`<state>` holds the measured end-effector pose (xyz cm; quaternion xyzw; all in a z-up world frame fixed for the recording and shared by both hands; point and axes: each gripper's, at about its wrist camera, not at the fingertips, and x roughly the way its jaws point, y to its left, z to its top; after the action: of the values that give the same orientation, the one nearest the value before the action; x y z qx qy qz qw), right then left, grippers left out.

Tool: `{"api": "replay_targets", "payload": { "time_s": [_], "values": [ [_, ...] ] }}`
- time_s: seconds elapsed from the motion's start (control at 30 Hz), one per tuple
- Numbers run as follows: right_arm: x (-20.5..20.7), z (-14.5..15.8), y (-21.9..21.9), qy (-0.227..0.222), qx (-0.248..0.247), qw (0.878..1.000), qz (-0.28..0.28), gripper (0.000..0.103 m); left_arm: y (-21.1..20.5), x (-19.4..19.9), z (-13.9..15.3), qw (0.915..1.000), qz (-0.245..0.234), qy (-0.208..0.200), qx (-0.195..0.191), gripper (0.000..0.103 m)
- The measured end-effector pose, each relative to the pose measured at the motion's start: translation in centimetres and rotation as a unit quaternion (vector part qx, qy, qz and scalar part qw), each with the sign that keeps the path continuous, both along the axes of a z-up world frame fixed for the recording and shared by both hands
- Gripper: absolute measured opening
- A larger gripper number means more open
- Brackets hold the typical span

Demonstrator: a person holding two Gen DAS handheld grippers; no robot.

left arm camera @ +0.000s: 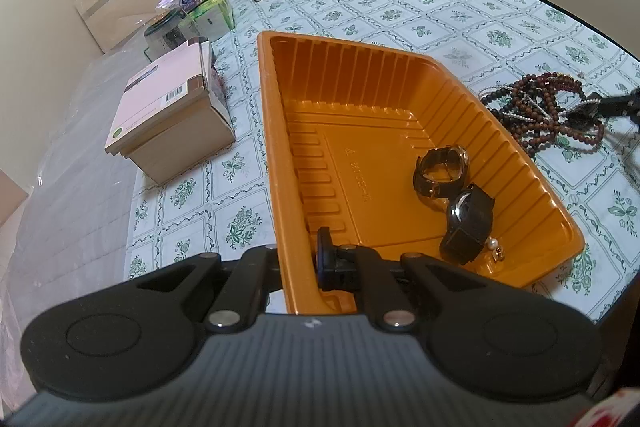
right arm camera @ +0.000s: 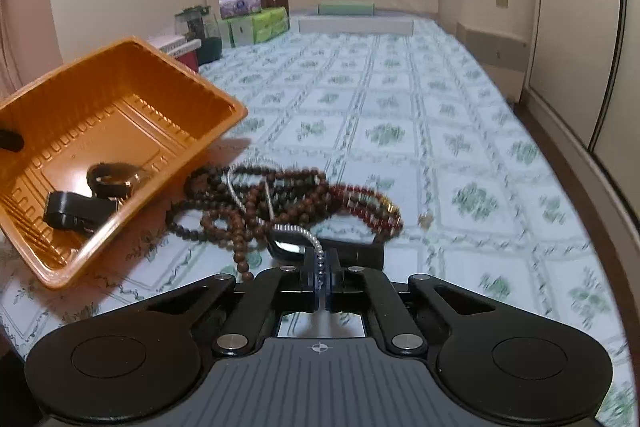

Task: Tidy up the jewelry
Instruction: 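Pinch a pearl necklace with the right gripper and lift it from the pile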

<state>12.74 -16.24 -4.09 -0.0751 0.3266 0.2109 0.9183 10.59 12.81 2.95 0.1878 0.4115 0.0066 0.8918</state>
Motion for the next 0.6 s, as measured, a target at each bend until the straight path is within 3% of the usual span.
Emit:
{"api": "replay_targets", "payload": {
  "time_s": [0.6],
  "values": [
    [-1.1,11.3,0.8,-0.142,0.013,0.989,0.049,0.002,0.2,-0.2,0.1,1.0,-0.004,-0.006,-0.006,0.006]
  ]
}}
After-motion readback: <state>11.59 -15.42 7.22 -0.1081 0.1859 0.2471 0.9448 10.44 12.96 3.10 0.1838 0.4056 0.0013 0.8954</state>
